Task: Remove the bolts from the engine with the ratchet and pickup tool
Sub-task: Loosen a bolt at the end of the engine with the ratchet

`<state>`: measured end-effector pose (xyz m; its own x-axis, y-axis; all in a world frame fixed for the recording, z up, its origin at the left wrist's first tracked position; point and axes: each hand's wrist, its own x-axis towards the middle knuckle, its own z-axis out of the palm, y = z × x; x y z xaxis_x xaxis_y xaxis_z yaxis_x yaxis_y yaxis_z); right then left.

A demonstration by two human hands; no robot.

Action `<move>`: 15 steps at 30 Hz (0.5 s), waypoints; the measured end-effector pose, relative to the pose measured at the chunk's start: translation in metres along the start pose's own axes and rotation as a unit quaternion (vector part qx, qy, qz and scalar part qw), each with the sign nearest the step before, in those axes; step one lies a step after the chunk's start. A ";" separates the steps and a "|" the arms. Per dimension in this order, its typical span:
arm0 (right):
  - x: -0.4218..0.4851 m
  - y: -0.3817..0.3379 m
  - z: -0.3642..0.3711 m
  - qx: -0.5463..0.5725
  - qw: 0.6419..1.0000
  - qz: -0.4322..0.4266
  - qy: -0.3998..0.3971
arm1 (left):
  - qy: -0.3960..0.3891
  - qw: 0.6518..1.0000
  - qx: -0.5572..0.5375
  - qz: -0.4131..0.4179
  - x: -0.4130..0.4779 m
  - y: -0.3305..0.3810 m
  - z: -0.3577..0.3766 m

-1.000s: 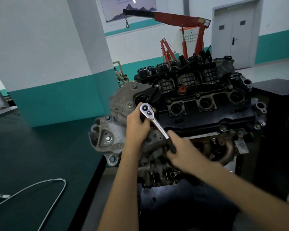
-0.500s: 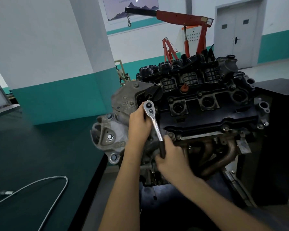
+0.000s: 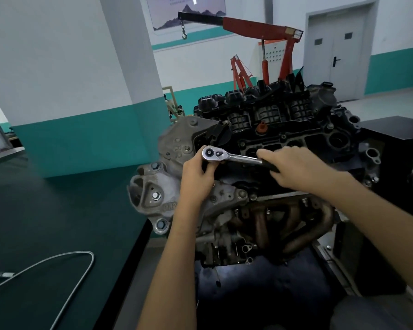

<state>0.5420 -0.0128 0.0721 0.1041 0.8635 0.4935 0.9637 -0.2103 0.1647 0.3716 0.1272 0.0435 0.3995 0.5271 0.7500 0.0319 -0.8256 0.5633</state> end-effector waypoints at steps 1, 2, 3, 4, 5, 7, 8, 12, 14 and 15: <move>-0.007 -0.009 0.006 0.024 1.000 0.016 0.010 | 0.018 1.000 0.011 -0.003 0.000 0.000 0.001; -0.017 -0.022 0.014 0.064 0.997 0.038 0.017 | 0.031 0.999 0.021 -0.005 0.000 0.000 0.002; -0.027 -0.037 0.022 0.129 0.989 0.067 0.016 | 0.037 0.999 0.030 -0.006 0.000 0.000 0.003; -0.037 -0.055 0.031 0.214 0.972 0.097 0.011 | 0.038 0.999 0.036 -0.008 0.001 0.000 0.003; -0.043 -0.075 0.038 0.297 0.947 0.121 0.004 | 0.037 0.998 0.040 -0.010 0.001 -0.001 0.003; -0.047 -0.116 0.051 0.392 0.906 0.157 0.019 | 0.032 0.999 0.039 -0.012 0.001 -0.002 0.004; -0.046 -0.133 0.057 0.415 0.892 0.175 0.035 | 0.032 0.999 0.036 -0.017 0.000 -0.003 0.005; -0.042 -0.147 0.060 0.446 0.874 0.189 0.042 | 0.029 0.999 0.013 -0.034 -0.001 -0.002 0.004; -0.044 -0.121 0.052 0.420 0.894 0.153 0.011 | 0.012 1.000 0.009 -0.020 0.000 -0.002 0.001; -0.044 -0.102 0.047 0.396 0.909 0.127 -0.004 | 0.005 1.000 0.007 -0.007 0.000 -0.001 -0.001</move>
<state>0.4508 -0.0077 -0.0059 0.3473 0.8371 0.4226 0.7823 -0.0102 -0.6228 0.3708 0.1283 0.0428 0.3892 0.5408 0.7457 0.0499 -0.8207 0.5691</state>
